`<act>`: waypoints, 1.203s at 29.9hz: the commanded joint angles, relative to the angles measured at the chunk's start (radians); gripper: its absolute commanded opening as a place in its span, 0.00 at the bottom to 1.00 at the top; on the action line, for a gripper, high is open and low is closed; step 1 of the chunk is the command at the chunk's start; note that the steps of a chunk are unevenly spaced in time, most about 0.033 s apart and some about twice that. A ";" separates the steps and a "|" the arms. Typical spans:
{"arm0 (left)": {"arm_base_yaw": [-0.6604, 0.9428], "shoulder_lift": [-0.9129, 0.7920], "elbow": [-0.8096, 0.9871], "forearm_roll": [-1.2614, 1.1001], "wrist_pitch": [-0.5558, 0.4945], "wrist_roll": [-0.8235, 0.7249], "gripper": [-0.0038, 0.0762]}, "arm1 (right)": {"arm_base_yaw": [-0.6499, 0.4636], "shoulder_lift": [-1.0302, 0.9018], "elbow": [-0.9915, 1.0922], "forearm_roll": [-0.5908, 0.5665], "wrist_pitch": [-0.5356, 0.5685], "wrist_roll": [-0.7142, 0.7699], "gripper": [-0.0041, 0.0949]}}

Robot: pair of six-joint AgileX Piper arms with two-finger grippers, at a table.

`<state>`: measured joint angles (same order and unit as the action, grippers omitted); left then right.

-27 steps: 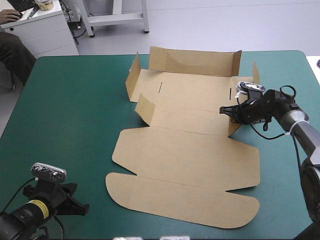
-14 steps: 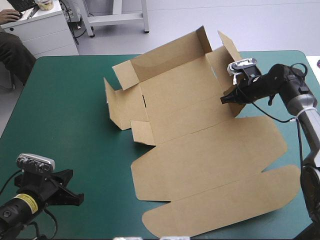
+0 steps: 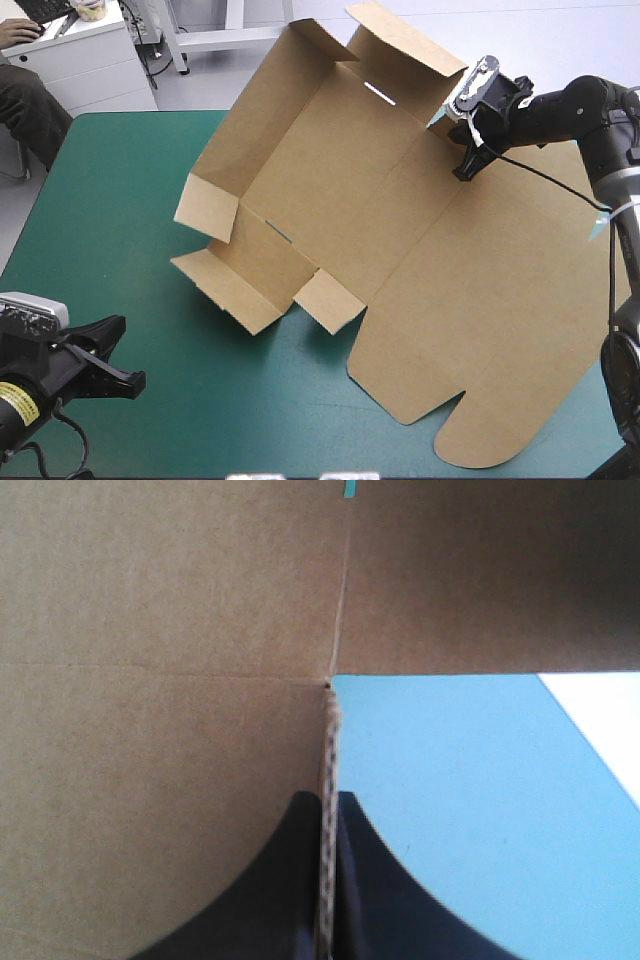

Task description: Fold the box

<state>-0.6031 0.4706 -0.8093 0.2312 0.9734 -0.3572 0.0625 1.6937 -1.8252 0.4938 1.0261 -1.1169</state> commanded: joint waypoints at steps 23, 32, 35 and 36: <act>-0.005 0.005 -0.032 0.041 -0.058 0.001 0.04 | 0.319 0.256 -0.041 0.088 -0.151 -0.387 0.02; -0.005 0.005 -0.032 0.053 -0.055 0.001 0.04 | 0.330 0.294 -0.041 0.110 -0.179 -0.452 0.18; -0.005 0.005 -0.032 0.053 -0.055 0.001 0.04 | 0.330 0.294 -0.041 0.119 -0.187 -0.448 0.42; -0.005 0.005 -0.032 0.053 -0.055 0.001 0.04 | 0.330 0.292 -0.041 0.119 -0.189 -0.448 0.50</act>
<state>-0.6031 0.4706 -0.8093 0.2647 0.9763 -0.3531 0.3909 2.0493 -1.8334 0.5676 0.8698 -1.5550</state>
